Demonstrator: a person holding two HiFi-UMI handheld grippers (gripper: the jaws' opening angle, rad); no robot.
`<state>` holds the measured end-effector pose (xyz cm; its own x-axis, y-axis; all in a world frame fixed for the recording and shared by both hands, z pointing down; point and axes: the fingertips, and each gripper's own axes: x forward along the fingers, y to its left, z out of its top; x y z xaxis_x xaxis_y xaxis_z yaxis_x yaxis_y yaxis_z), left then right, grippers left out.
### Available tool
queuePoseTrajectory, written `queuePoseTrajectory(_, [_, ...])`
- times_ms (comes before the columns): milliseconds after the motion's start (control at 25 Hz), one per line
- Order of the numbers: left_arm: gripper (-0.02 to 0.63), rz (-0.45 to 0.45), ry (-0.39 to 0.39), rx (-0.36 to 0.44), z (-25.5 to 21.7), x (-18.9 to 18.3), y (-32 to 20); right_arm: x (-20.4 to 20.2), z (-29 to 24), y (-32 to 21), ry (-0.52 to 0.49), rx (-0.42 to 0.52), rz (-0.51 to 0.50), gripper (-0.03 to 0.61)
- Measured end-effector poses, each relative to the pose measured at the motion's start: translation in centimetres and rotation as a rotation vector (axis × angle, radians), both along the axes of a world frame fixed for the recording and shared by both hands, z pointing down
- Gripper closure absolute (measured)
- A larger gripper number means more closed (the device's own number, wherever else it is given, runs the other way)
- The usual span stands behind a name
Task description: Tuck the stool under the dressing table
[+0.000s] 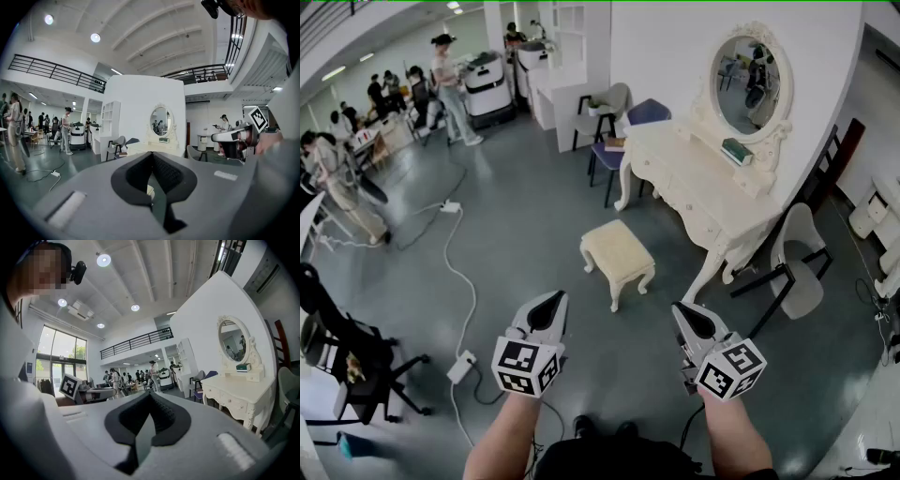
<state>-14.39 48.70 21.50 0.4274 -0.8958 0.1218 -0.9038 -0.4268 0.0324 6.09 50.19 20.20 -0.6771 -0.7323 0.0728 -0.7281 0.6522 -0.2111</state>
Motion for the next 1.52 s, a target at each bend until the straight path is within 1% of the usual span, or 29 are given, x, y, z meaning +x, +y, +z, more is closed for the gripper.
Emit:
queuePoseTrajectory(440, [0.595, 0.004, -0.002, -0.020, 0.8, 0.7, -0.2, 0.6, 0.7, -0.3, 0.018, 0.004, 0.007, 0.580])
queuePoseTrajectory(720, [0.595, -0.007, -0.005, -0.025, 0.9, 1.9, 1.0, 3.1, 1.6, 1.0, 0.002, -0.019, 0.021, 0.577])
queuePoseTrajectory(880, [0.595, -0.010, -0.004, -0.030, 1.2, 3.2, 1.9, 4.5, 2.0, 2.5, 0.005, -0.022, 0.005, 0.575])
queuePoseTrajectory(1080, [0.595, -0.014, 0.008, -0.031, 1.5, 4.3, 2.2, 4.5, 3.2, 3.2, -0.003, -0.046, -0.021, 0.575])
queuePoseTrajectory(1280, [0.595, -0.014, 0.027, -0.046, 2.8, 3.8, 0.3, 3.8, 3.9, 1.5, -0.001, -0.058, -0.027, 0.575])
queuePoseTrajectory(1400, [0.595, -0.012, 0.036, -0.050, 3.2, 3.0, -1.9, 3.2, 3.8, -0.8, -0.006, -0.063, -0.022, 0.575])
queuePoseTrajectory(1520, [0.595, -0.006, 0.043, -0.047, 3.2, 1.7, -5.2, 1.8, 3.7, -4.1, 0.003, -0.061, -0.021, 0.575])
